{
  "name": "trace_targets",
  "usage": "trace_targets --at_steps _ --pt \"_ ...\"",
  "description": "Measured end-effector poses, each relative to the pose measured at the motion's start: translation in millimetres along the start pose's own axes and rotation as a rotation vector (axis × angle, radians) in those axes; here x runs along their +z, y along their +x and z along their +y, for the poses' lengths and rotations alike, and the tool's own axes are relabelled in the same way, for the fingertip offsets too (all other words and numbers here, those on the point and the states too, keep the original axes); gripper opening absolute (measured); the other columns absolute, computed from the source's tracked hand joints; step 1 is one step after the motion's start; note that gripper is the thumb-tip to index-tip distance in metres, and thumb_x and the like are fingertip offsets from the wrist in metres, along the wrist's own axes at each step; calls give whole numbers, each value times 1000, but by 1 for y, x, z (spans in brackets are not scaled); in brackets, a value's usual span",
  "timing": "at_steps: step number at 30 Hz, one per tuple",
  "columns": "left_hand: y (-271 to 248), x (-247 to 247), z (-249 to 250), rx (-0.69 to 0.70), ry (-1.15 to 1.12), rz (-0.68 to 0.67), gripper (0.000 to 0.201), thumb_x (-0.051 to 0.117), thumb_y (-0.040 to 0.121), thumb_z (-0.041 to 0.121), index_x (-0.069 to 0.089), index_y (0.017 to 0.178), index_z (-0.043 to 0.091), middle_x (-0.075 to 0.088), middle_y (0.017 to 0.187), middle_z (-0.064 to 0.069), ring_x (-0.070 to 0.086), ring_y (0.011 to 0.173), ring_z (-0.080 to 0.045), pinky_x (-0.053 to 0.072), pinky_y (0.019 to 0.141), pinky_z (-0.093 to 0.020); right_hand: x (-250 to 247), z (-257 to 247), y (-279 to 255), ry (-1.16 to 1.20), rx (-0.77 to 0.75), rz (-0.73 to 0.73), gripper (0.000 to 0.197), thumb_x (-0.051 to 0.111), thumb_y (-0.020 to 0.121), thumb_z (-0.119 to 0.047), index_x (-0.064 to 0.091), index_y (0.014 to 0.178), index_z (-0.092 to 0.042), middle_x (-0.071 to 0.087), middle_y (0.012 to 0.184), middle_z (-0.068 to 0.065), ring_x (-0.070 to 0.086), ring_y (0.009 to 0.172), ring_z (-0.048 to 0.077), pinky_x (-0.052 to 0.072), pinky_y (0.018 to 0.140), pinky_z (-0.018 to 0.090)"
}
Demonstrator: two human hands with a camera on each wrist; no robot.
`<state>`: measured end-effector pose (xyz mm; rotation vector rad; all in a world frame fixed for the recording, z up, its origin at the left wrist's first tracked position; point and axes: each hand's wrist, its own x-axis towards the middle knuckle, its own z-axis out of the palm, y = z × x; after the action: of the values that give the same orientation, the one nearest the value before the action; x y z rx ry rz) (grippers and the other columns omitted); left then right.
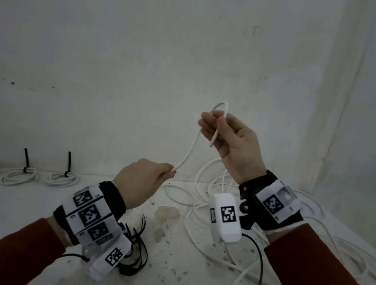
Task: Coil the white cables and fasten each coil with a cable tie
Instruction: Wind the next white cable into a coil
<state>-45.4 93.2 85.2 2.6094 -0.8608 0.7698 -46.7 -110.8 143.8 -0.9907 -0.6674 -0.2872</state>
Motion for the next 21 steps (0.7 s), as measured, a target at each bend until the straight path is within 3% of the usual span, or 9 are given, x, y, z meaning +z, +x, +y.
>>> trace_targets --at_steps 4,9,12,15,18,21 --pt "-2 -1 7 -5 81 -101 36 35 99 43 59 97 17 66 80 -2 60 72 -22 48 65 -38 2 18 -3 -429 -87 -75 10 54 92 3 62 92 -2 73 90 12 71 87 22 56 87 35" --pt "-3 -4 22 88 66 -175 35 40 99 40 52 77 15 49 59 5 41 51 -7 41 61 -34 1 29 -12 -1017 -179 -342 6 58 93 -7 62 88 -5 74 89 4 71 86 10 55 83 27" --pt "-3 -4 20 99 -11 -160 34 47 96 38 65 85 12 60 63 4 46 50 -3 40 60 -20 4 24 -14 -1420 -172 -592 7 51 97 -14 56 94 -11 69 83 -8 65 72 9 49 68 26" --pt "-4 -8 17 145 -110 -114 23 56 93 29 69 89 10 68 70 3 57 57 -6 38 59 -9 5 20 -15 -1783 -133 -795 15 48 93 -9 52 105 -16 67 92 -13 49 69 8 33 61 24" --pt "-6 -10 9 178 -162 -33 17 62 90 27 69 84 13 63 66 10 55 56 0 39 59 -11 3 16 -18 -1865 9 -870 17 44 95 -12 52 109 -17 61 80 -9 50 70 16 28 54 27" --pt "-8 -10 4 140 -174 16 21 59 88 39 67 82 20 58 65 15 52 62 0 40 60 -15 -3 13 -20 -1717 108 -828 20 38 103 -26 54 101 -15 47 59 -12 46 59 7 30 62 32"
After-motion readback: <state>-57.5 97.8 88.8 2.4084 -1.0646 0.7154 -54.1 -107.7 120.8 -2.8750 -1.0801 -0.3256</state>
